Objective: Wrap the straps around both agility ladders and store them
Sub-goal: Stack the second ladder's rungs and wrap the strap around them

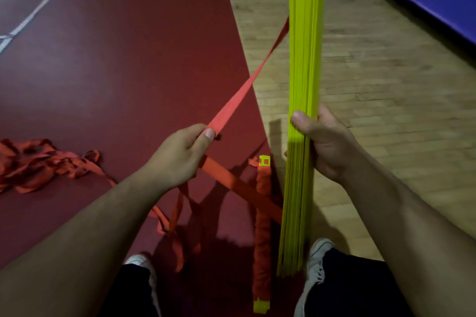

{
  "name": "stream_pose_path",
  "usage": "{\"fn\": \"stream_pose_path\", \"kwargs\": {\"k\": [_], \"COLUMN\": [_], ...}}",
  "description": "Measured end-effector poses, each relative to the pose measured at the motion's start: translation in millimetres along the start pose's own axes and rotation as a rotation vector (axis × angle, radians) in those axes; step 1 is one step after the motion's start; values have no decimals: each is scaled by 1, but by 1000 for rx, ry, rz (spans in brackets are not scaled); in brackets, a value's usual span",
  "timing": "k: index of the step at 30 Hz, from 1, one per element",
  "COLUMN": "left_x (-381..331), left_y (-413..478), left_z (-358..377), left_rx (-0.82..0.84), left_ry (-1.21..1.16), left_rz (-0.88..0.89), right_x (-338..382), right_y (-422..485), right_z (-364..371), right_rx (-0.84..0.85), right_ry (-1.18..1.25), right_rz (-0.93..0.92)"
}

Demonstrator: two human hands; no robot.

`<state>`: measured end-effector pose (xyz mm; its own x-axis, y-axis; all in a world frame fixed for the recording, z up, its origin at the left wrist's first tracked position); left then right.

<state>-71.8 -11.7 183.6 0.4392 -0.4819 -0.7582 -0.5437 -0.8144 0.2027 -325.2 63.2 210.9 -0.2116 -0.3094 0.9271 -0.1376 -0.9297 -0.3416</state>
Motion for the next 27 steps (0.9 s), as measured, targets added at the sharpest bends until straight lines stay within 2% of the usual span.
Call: {"fn": "stream_pose_path", "kwargs": {"k": [3,6,9,12,14,19,22,27], "left_x": [-3,-3,-6,-5,-4,-6,-5,-10], "left_y": [-2,-6,-10,-11,-11,-11,-10,-12], "left_z": [3,4,2,-2,-4,-8,-7,-6], "left_rx": [47,108,102,70,58,17,6,143], "left_ry": [16,36,27,-33,-59,-132,-232,-291], "left_rz": [22,38,46,53,58,62,-2,-120], "right_x": [-1,-5,-10,-12,-15,-24,-26,-23], "right_y": [1,1,2,2,1,-2,-1,3], "right_z": [5,9,13,13,14,24,26,22], "right_rx": [-83,-88,-173,-284,-233,-116,-81,-122], "right_ry": [-108,-197,-247,-150,-55,-9,19,35], "right_rz": [0,21,1,20,44,45,57,50]}}
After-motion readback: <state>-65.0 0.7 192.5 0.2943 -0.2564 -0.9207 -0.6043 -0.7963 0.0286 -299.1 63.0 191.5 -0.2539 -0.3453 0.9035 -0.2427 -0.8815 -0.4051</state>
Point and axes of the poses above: each hand's wrist, its own y-axis towards the middle knuckle, its own z-axis out of the palm, x = y × z, the point moved 1 cm from there along y, towards the middle knuckle, and after that the axes turned 10 degrees about z, right-handed, at the moved point
